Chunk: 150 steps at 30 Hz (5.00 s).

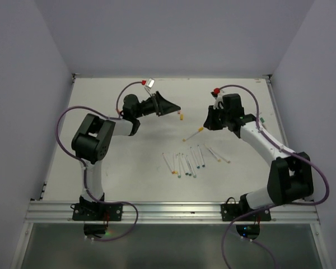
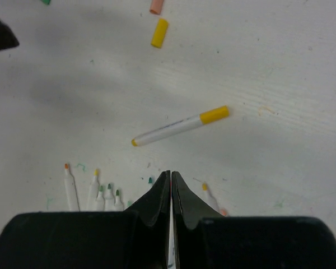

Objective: Open the pen caps

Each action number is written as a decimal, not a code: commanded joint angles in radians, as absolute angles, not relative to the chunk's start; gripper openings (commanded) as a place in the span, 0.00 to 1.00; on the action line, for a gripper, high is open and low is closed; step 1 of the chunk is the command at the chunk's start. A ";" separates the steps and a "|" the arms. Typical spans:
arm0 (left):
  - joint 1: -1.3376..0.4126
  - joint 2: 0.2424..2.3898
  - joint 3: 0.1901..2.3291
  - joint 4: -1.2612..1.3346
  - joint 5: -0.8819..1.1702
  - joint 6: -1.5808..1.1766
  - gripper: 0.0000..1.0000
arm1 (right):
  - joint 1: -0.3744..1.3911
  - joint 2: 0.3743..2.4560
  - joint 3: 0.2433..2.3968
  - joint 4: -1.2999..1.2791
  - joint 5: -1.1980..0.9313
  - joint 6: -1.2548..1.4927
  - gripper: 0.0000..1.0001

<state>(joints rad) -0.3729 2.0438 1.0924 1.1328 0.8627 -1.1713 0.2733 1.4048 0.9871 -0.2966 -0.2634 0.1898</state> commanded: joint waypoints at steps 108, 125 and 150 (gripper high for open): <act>-0.354 1.832 1.057 0.736 0.813 -0.853 0.37 | 0.588 1.532 1.075 -0.091 -0.273 0.233 0.00; -0.354 1.809 1.034 0.842 0.845 -0.928 0.00 | 0.588 1.577 1.144 -0.097 -0.264 0.265 0.77; -0.272 1.910 1.094 1.108 0.658 -1.244 0.00 | 0.624 1.545 0.937 -0.043 -0.198 0.350 0.00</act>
